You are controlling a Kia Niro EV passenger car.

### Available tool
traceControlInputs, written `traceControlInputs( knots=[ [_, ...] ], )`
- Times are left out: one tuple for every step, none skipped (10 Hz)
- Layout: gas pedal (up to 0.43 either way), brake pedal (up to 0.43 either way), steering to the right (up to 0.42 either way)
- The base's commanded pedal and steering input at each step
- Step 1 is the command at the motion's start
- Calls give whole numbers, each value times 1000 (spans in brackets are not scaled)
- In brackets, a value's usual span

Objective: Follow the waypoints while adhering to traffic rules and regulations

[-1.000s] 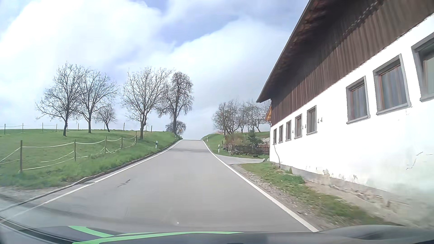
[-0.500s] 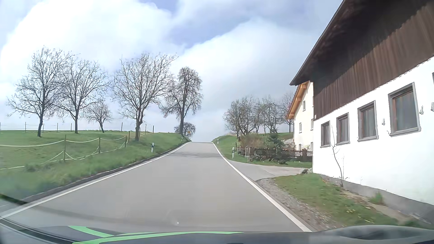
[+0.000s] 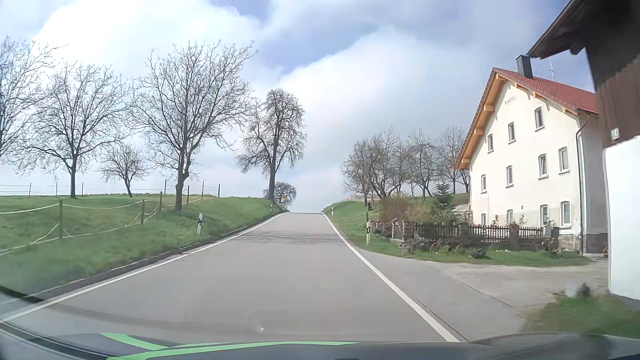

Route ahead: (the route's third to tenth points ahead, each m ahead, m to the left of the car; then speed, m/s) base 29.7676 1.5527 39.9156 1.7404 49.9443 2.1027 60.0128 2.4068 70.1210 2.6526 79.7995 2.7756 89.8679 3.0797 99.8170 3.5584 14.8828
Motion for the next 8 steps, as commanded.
traceControlInputs(
  knots=[
    [319,0,-9],
    [319,0,-9],
    [319,0,-8],
    [319,0,-6],
    [319,0,-5],
    [319,0,-4],
    [331,0,-2],
    [331,0,-1]
  ],
)
